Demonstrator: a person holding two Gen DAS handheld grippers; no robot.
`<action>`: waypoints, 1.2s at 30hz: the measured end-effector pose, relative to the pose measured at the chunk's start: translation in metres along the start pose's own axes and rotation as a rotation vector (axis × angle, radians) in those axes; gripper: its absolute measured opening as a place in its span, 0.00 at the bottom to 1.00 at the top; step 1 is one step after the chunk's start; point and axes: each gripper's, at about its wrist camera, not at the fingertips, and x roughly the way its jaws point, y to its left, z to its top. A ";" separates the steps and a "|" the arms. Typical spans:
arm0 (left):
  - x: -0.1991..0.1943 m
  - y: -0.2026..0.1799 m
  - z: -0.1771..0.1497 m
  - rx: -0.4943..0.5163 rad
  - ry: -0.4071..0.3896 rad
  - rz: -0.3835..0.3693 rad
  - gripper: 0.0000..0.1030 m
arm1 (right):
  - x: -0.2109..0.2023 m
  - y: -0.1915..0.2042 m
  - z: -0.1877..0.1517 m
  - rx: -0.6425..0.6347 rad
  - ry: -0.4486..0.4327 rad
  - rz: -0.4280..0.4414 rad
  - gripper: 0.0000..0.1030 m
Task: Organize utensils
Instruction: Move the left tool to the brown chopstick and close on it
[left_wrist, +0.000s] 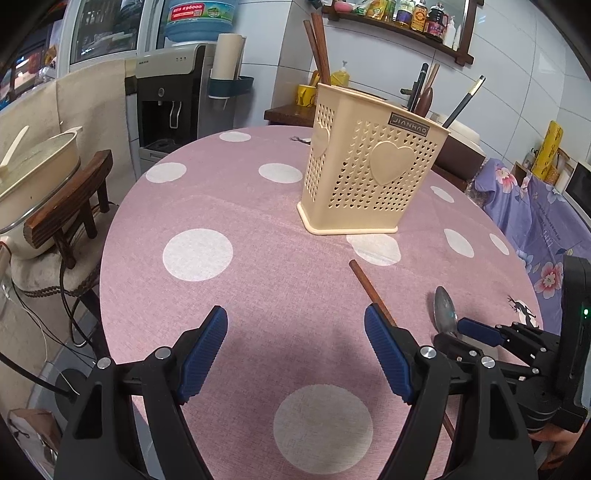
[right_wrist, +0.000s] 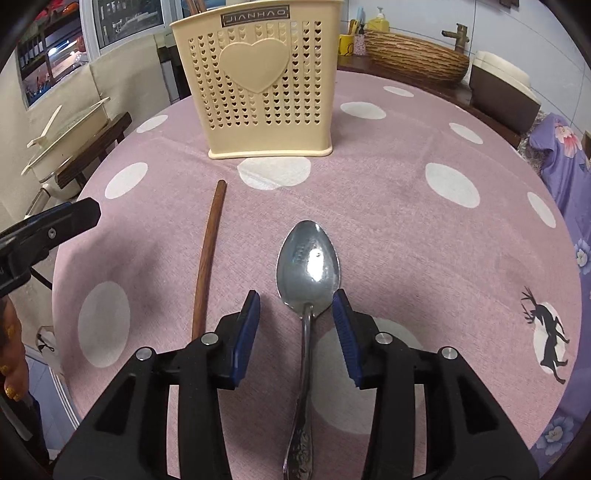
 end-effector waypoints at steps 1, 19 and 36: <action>0.000 0.000 0.000 0.002 0.001 0.002 0.73 | 0.001 0.000 0.001 -0.004 0.000 -0.002 0.41; 0.006 -0.008 -0.002 0.012 0.027 -0.009 0.73 | 0.012 -0.001 0.018 0.014 -0.001 0.008 0.34; 0.039 -0.042 -0.004 0.025 0.168 -0.119 0.56 | -0.023 -0.034 0.018 0.119 -0.087 -0.045 0.22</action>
